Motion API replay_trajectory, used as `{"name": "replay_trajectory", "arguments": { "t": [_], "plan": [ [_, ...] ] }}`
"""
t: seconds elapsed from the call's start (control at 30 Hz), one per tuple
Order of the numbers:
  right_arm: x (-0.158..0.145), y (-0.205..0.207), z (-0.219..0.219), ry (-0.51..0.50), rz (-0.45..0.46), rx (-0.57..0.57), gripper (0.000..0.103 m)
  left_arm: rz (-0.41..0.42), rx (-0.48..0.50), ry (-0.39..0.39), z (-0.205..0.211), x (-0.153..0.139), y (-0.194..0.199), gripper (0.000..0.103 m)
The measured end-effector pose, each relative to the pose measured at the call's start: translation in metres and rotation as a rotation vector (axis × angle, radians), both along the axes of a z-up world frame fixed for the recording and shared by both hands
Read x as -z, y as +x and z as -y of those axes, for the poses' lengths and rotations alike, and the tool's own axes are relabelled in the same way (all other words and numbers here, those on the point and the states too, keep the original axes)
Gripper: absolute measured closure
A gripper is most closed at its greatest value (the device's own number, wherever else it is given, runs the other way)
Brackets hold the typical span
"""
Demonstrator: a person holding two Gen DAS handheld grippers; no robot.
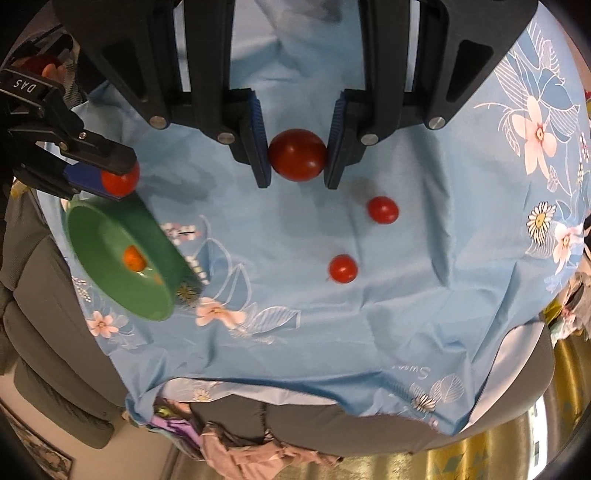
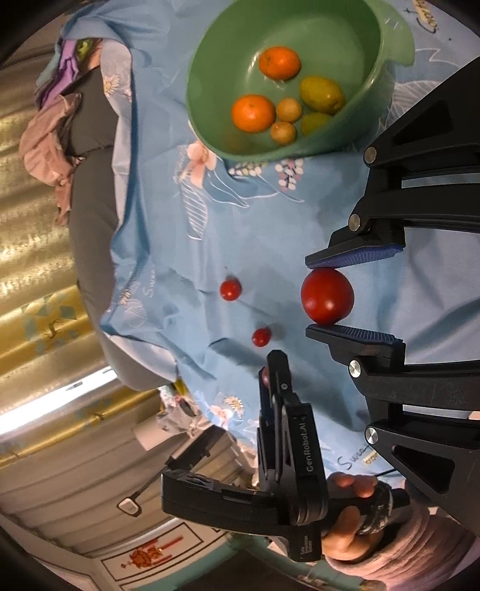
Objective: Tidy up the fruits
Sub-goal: 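Carry both cherry tomatoes over the green bowl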
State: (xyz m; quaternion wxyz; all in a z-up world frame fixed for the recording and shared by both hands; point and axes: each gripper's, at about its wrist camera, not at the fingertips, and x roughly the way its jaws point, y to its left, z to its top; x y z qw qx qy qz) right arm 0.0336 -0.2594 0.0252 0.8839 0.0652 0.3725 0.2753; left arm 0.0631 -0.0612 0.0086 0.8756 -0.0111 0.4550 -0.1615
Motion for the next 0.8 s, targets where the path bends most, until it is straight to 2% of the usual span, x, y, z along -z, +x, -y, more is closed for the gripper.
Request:
{"name": "replay_trajectory", "arguments": {
  "t": [0.27, 0.43, 0.8],
  "plan": [
    [-0.020, -0.009, 0.032, 0.043, 0.065, 0.069, 0.071, 0.047, 0.066, 0.002, 0.033, -0.026, -0.003, 0.074],
    [-0.026, -0.012, 0.060, 0.069, 0.092, 0.137, 0.071, 0.070, 0.134, 0.001, 0.068, -0.039, 0.001, 0.074],
    [-0.021, -0.015, 0.118, 0.119, 0.103, 0.269, 0.071, 0.074, 0.266, 0.044, 0.139, -0.042, 0.015, 0.074]
  ]
}}
